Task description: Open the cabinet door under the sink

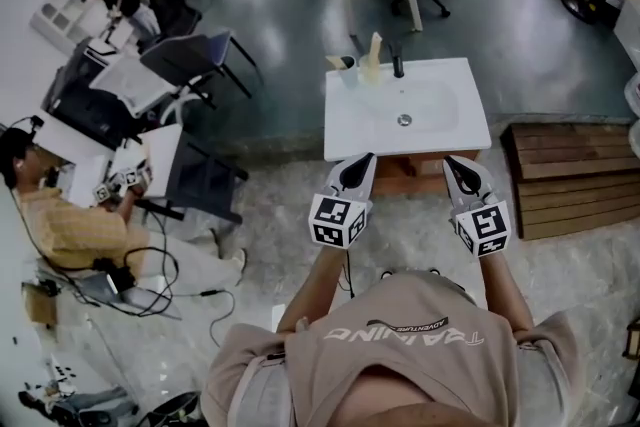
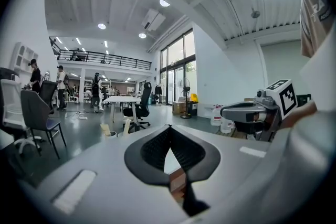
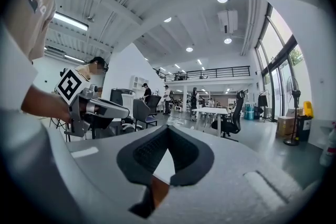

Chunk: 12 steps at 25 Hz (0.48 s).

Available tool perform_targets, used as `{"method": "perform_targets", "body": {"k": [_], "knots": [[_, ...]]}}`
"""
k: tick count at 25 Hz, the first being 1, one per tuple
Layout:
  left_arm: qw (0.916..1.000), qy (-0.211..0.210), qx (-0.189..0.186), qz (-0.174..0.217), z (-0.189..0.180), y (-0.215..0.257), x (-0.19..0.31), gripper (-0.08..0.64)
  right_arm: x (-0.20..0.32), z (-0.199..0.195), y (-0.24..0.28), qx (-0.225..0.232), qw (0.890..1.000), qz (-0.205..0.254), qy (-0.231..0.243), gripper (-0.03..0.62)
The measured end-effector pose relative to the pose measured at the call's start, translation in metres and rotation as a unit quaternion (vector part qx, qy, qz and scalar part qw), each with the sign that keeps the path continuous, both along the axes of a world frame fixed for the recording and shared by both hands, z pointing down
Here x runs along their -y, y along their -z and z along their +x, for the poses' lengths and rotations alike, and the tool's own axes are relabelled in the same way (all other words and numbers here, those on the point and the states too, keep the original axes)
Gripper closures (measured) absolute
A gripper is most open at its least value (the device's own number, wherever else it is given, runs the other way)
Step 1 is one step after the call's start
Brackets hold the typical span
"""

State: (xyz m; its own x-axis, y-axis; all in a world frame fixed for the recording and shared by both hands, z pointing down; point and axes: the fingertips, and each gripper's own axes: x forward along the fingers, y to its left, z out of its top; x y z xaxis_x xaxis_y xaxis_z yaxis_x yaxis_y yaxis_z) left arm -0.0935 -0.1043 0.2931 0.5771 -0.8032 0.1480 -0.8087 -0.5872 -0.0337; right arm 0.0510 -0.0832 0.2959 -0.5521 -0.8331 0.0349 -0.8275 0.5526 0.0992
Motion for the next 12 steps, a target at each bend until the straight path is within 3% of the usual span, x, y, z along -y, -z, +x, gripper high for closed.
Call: {"method": "perform_targets", "body": {"k": [12], "knots": [[0.9998,-0.018,-0.002,0.011,0.006,0.013,0.008,0.545,0.008,0.007,0.006,0.012,1.0,0.005,-0.014,0.592]]}}
